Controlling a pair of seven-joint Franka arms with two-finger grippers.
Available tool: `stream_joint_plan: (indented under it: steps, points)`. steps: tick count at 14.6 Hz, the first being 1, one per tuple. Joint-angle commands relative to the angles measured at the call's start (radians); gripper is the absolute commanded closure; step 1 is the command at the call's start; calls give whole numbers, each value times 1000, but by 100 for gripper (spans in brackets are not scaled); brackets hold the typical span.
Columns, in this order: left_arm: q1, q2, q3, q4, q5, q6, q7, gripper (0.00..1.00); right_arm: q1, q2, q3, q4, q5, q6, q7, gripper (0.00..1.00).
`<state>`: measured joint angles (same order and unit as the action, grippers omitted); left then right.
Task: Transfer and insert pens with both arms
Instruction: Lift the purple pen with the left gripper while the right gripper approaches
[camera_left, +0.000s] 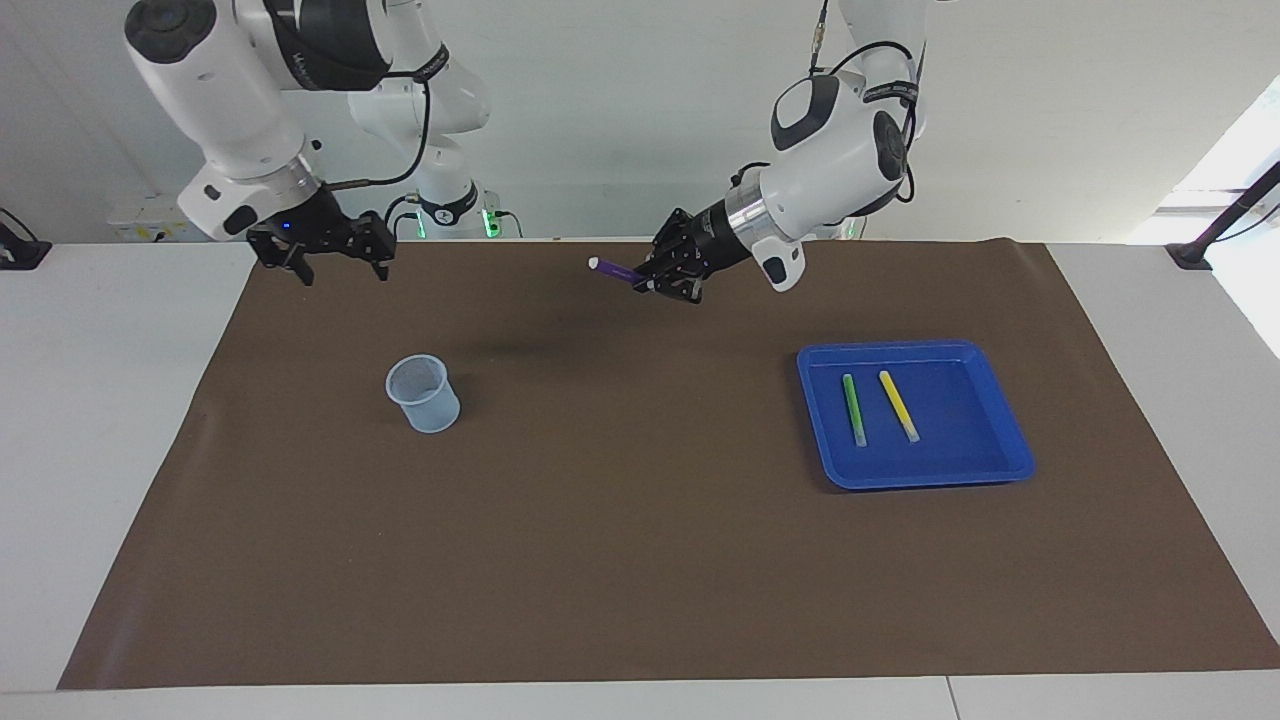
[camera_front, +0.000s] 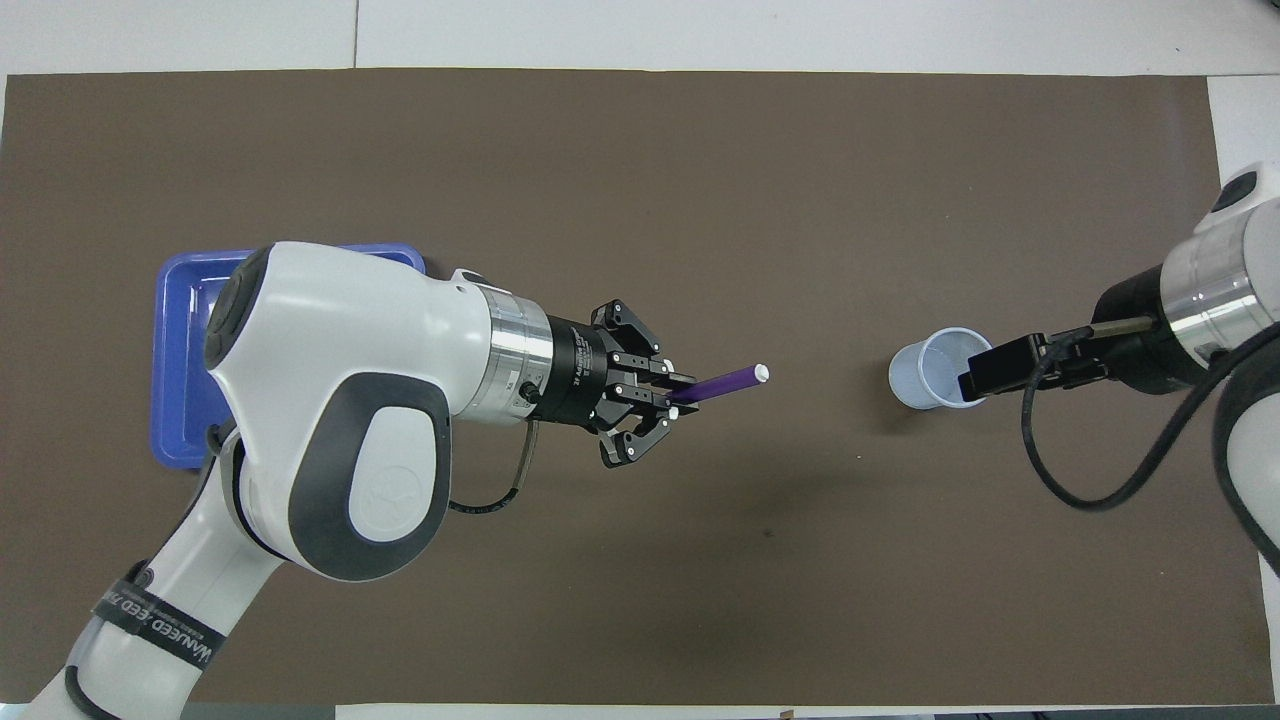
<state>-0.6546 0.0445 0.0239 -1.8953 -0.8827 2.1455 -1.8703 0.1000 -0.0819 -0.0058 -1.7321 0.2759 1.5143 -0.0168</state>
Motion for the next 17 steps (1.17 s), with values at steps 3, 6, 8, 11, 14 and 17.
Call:
stream_joint_plan:
  steps: [3, 6, 8, 11, 14, 17]
  points:
    - [-20, -45, 11, -64, -76, 83, -13, 100, 52, -36, 9, -85, 241, 141, 193, 0]
    - [-23, -52, 10, -93, -113, 128, -6, 100, 113, -73, 10, -174, 299, 243, 222, 0]
    - [-23, -54, 10, -94, -137, 137, -1, 100, 139, -65, 10, -188, 345, 318, 305, 0]
    - [-23, -57, 10, -96, -150, 137, 3, 100, 142, -29, 10, -187, 402, 360, 316, 0]
    - [-22, -60, 10, -96, -168, 139, 3, 100, 178, 7, 10, -175, 425, 411, 362, 12]
    - [-22, -61, 10, -97, -173, 140, 13, 100, 184, 25, 10, -162, 474, 434, 406, 12]
